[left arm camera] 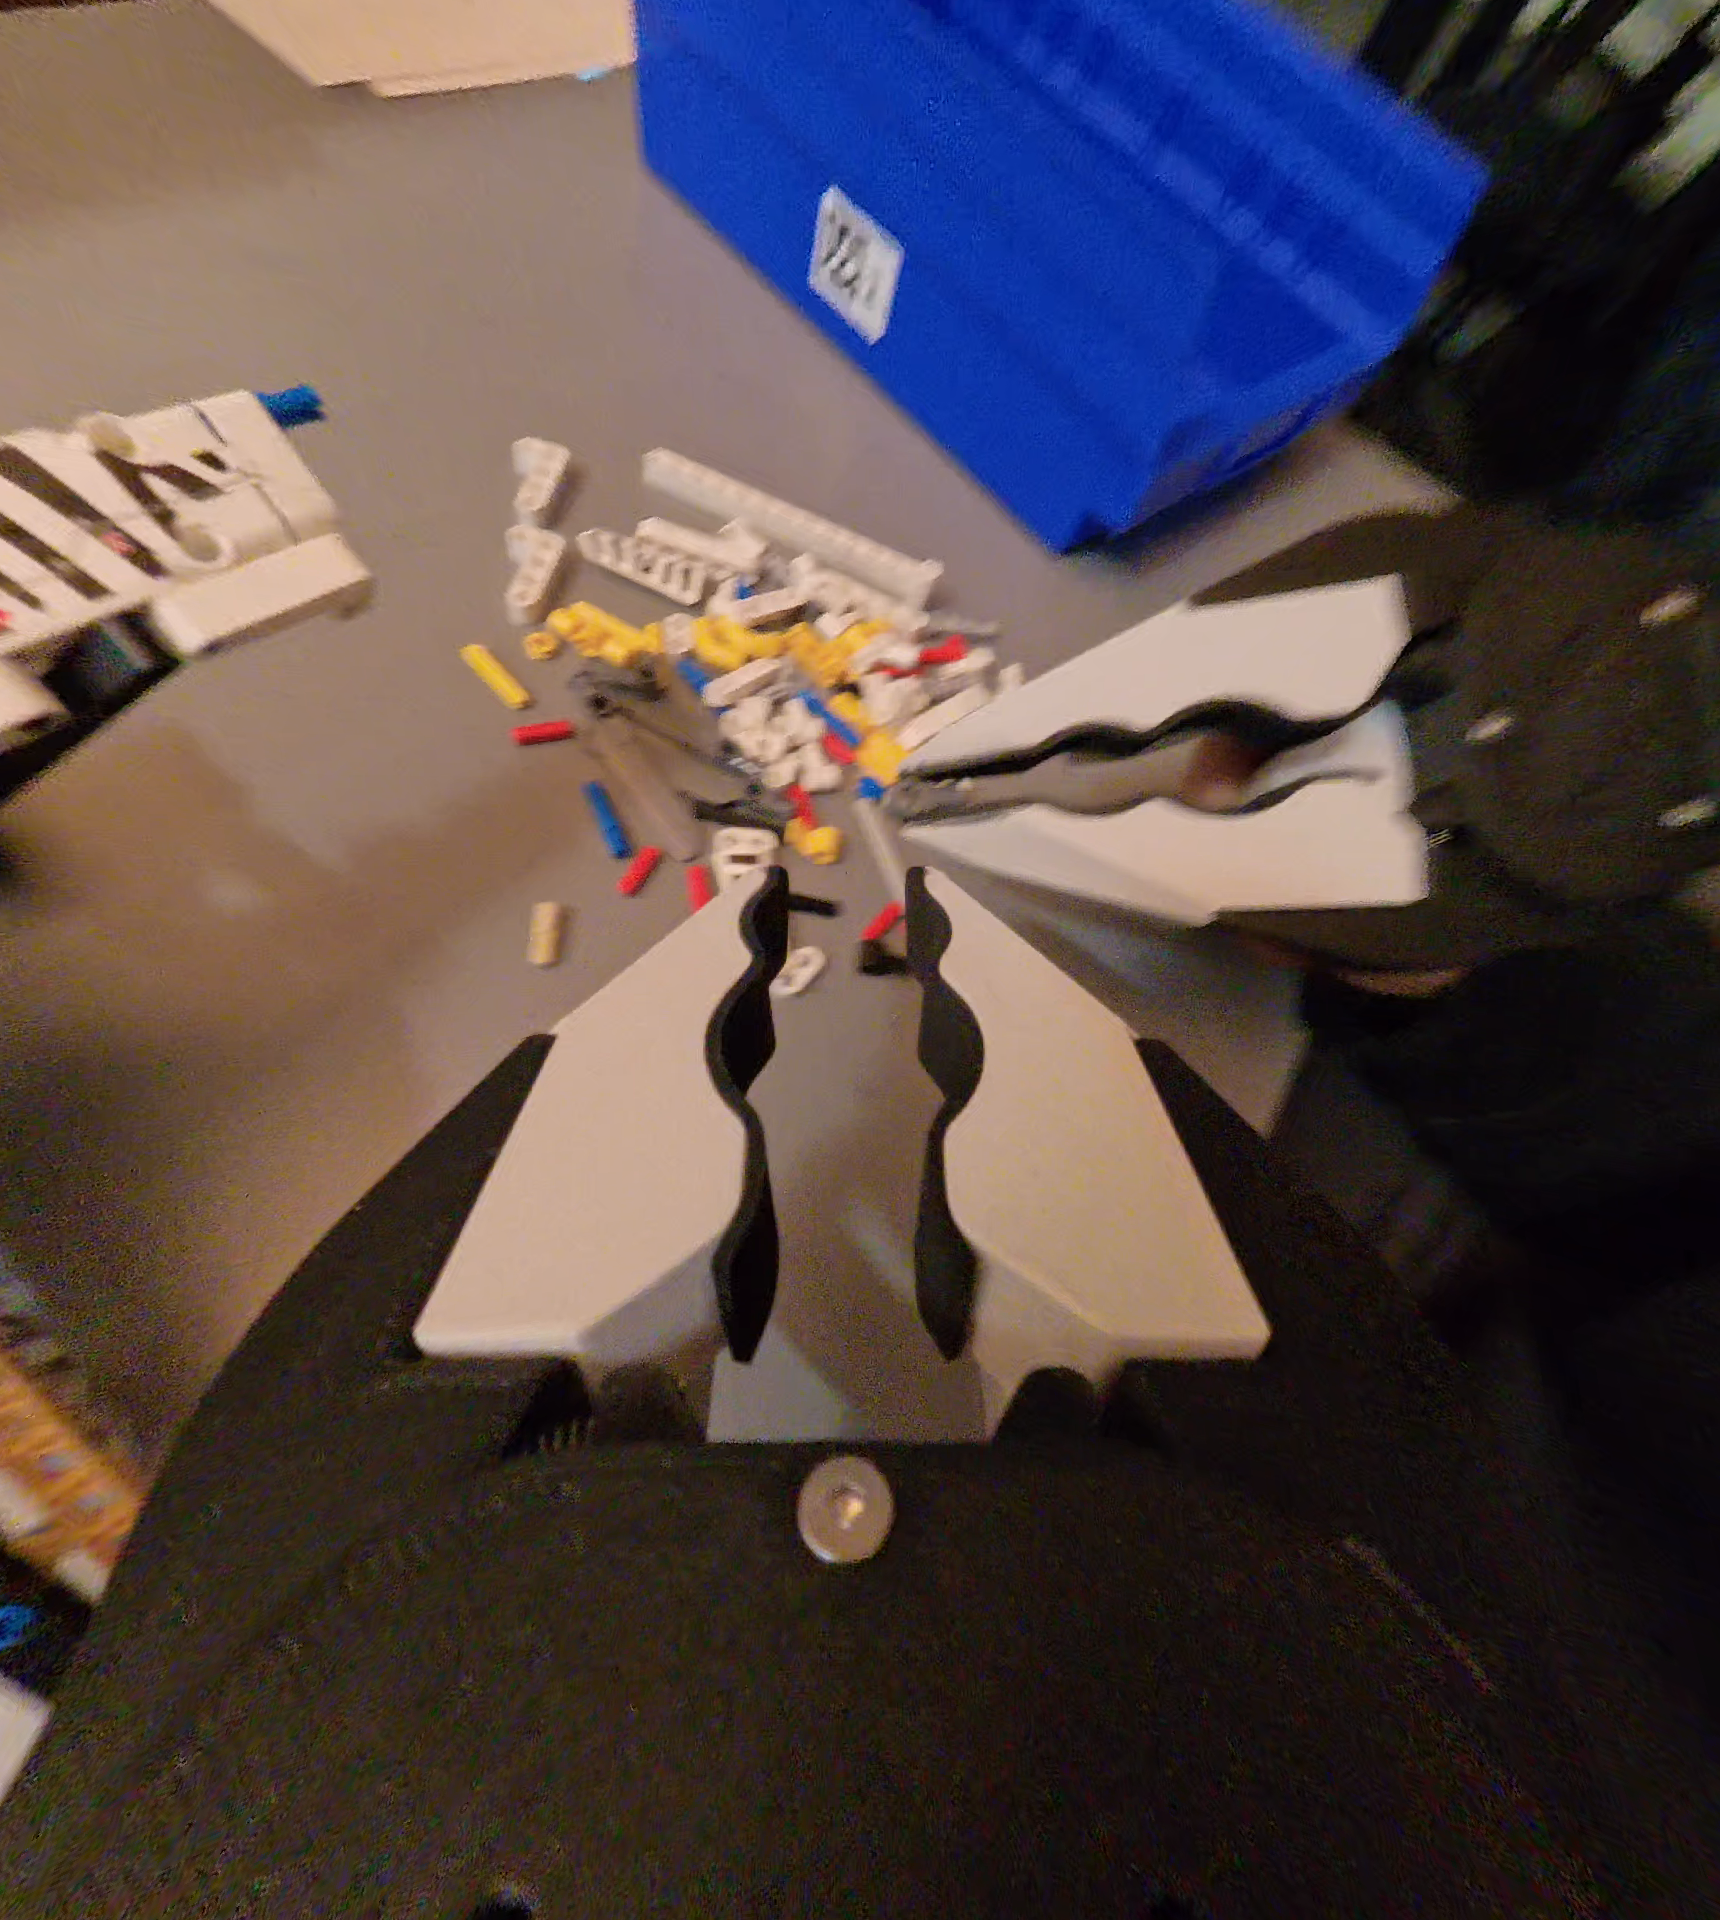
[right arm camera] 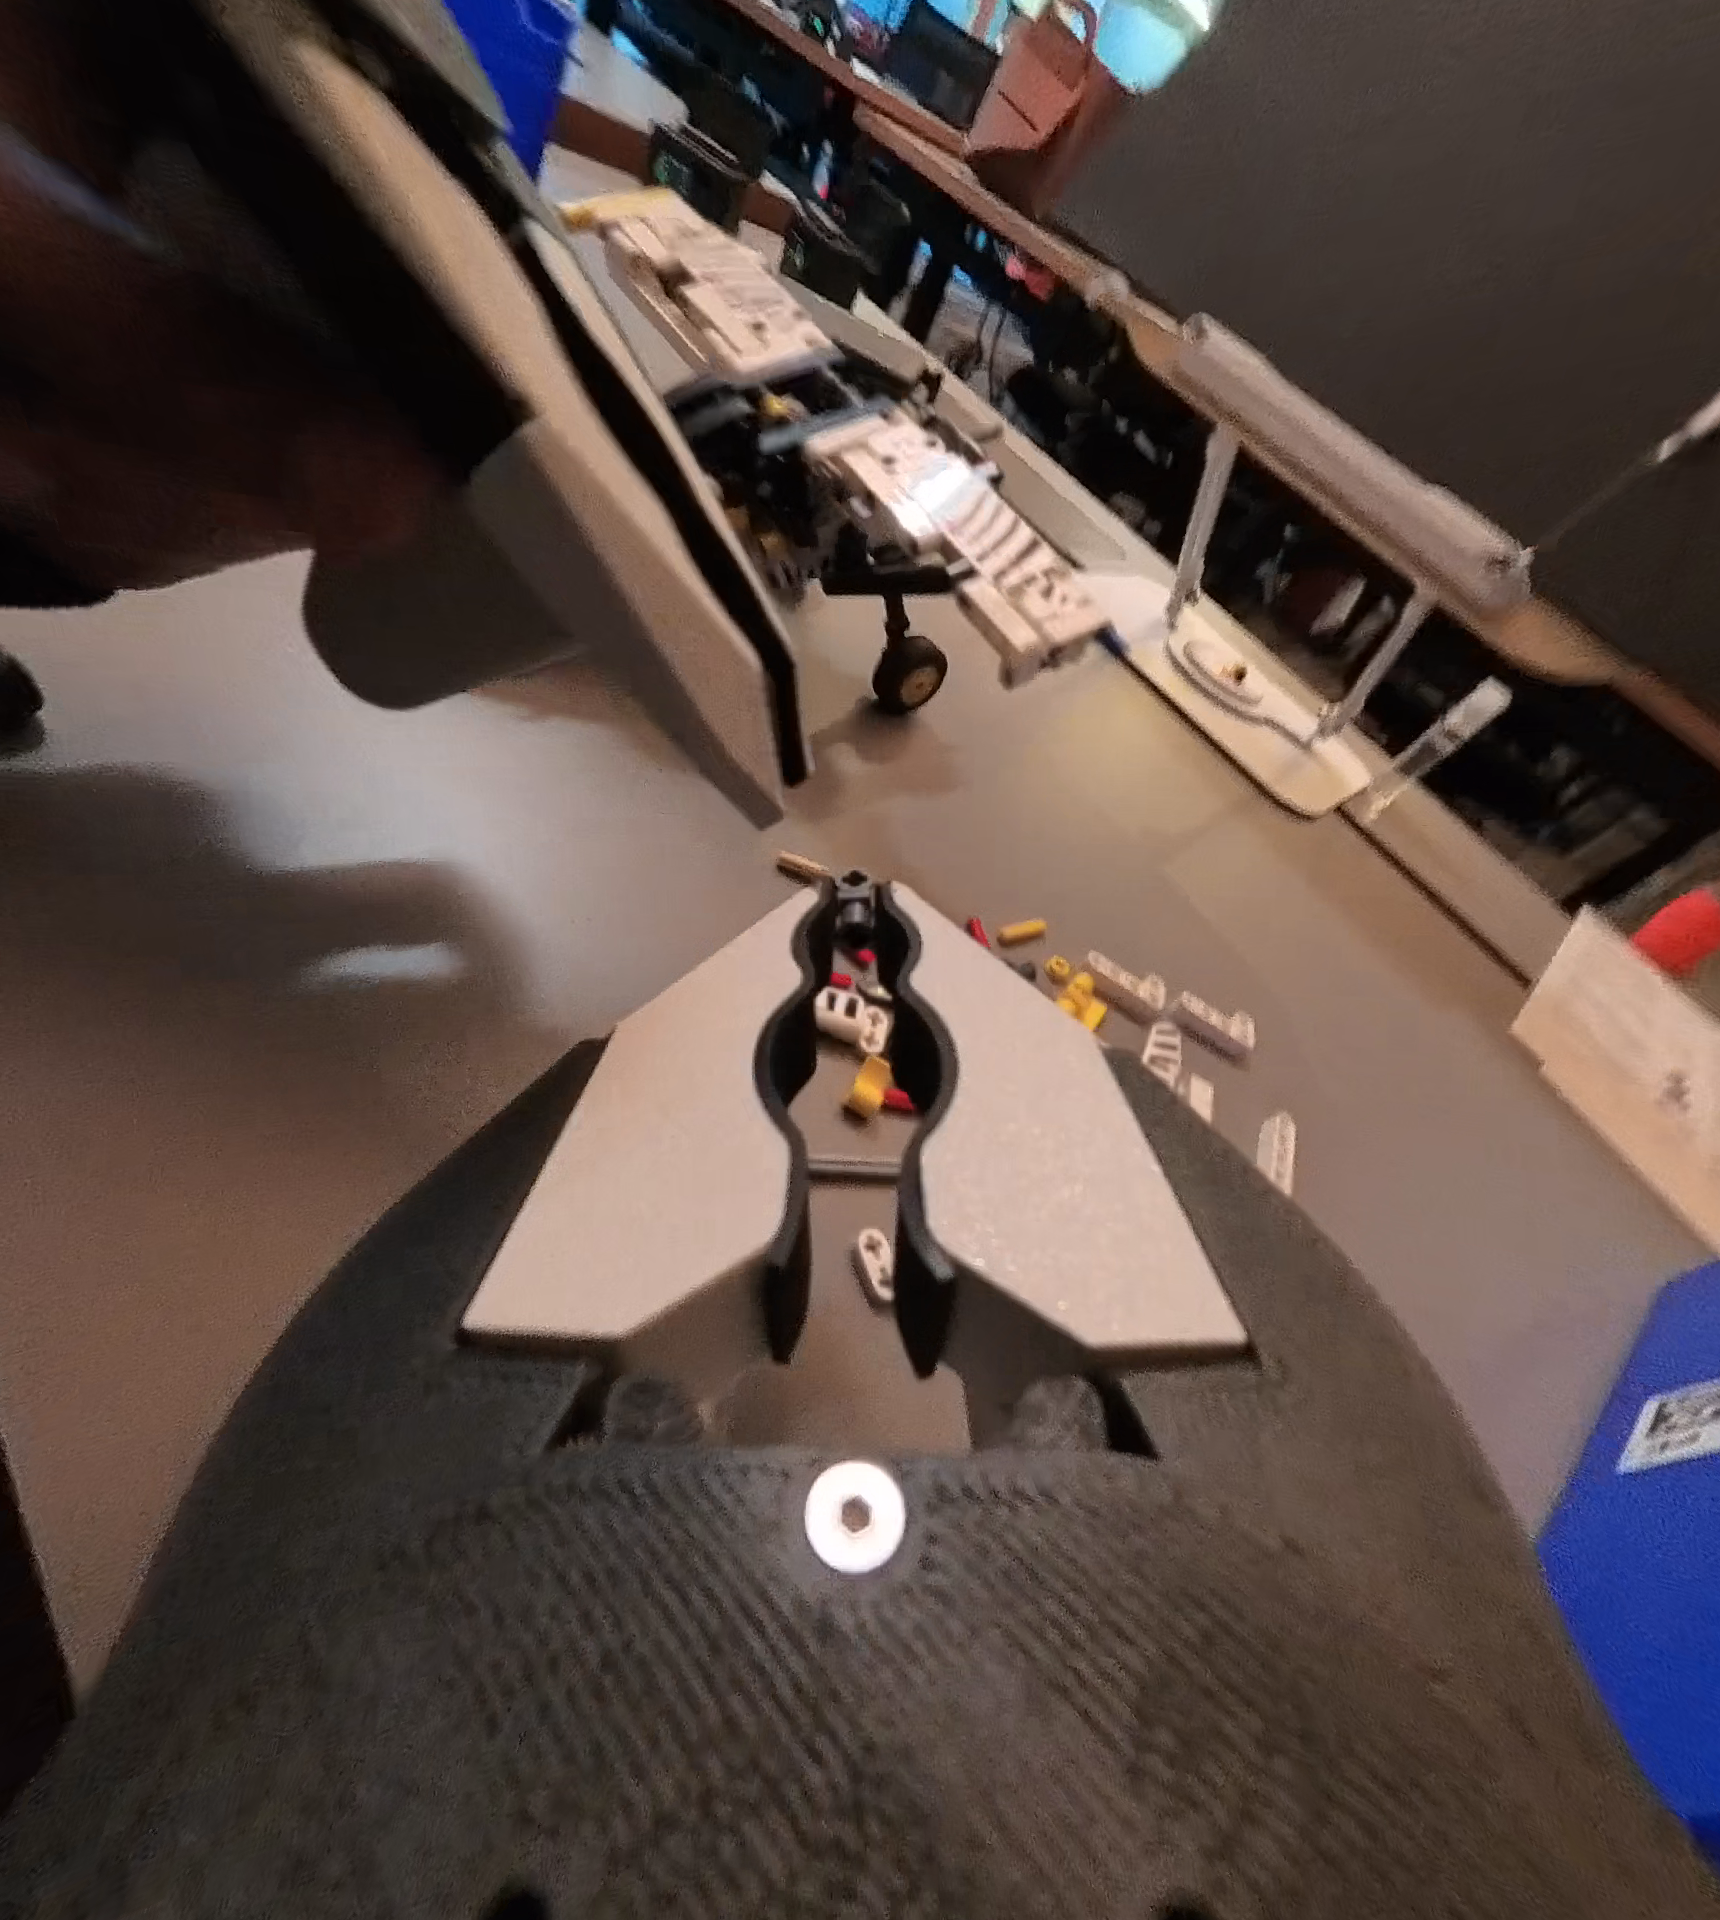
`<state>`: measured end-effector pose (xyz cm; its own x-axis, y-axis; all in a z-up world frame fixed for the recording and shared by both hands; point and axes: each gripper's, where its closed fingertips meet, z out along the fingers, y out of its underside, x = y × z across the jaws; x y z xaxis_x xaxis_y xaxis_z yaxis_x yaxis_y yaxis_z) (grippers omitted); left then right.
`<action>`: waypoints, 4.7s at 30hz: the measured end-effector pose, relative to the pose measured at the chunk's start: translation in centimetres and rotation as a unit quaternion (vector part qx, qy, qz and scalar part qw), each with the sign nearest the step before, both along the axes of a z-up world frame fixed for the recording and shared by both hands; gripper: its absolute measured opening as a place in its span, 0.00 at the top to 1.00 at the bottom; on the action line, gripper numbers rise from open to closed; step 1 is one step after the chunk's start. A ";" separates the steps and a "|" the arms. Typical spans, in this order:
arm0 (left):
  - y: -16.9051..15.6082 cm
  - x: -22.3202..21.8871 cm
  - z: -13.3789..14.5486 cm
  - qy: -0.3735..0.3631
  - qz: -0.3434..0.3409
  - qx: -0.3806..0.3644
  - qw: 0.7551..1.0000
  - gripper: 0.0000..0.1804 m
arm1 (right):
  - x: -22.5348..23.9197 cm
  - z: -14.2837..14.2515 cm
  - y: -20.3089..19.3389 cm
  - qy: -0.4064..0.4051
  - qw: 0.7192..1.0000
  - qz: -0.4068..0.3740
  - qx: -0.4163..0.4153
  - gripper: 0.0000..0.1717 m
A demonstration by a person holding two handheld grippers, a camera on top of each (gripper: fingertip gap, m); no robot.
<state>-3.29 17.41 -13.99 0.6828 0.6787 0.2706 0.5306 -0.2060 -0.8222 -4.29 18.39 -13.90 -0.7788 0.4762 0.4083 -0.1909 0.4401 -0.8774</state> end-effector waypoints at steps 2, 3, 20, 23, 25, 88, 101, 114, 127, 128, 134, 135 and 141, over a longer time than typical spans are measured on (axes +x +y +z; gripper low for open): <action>0.7 0.8 1.2 -0.029 -0.023 0.079 0.996 0.88 | 0.7 0.5 -0.4 0.029 0.999 0.021 -0.005 0.97; 0.9 1.1 1.7 -0.043 -0.034 0.117 0.992 0.87 | 1.0 0.8 -0.5 0.032 0.999 0.028 -0.015 0.97; 2.7 3.9 5.3 -0.176 -0.131 0.363 0.906 0.97 | 4.4 5.5 -0.1 0.114 0.978 0.115 -0.134 0.97; 2.6 3.9 5.5 -0.168 -0.135 0.364 0.906 0.98 | 4.5 5.7 0.0 0.127 0.976 0.110 -0.138 0.96; 2.4 3.8 5.9 -0.163 -0.135 0.376 0.902 0.98 | 4.4 6.1 0.3 0.138 0.974 0.103 -0.148 0.95; -10.2 11.2 -5.4 -0.103 0.073 -0.020 0.992 0.98 | 1.9 0.7 -3.9 -0.142 0.985 0.065 -0.075 0.85; -5.3 8.3 1.7 -0.056 -0.012 0.351 0.935 0.98 | 7.6 2.6 -6.0 -0.247 0.927 0.229 -0.162 0.92; -4.7 7.9 2.9 -0.022 -0.023 0.370 0.928 0.98 | 9.0 2.9 -6.5 -0.367 0.864 0.283 -0.199 0.95; -4.6 8.2 3.0 -0.011 -0.030 0.367 0.930 0.98 | 9.2 2.7 -6.5 -0.385 0.854 0.292 -0.192 0.97; -4.6 8.2 3.0 -0.010 -0.033 0.368 0.929 0.99 | 9.4 2.8 -6.4 -0.390 0.850 0.297 -0.194 0.97; -4.5 9.4 3.8 -0.015 -0.080 0.393 0.916 0.99 | 10.7 3.4 -6.2 -0.444 0.799 0.345 -0.215 0.98; -4.5 9.5 3.9 -0.017 -0.086 0.397 0.914 1.00 | 10.9 3.5 -6.2 -0.451 0.791 0.352 -0.217 0.98; -4.5 9.9 4.5 -0.050 -0.112 0.439 0.890 0.99 | 11.4 4.2 -6.0 -0.473 0.760 0.376 -0.238 0.98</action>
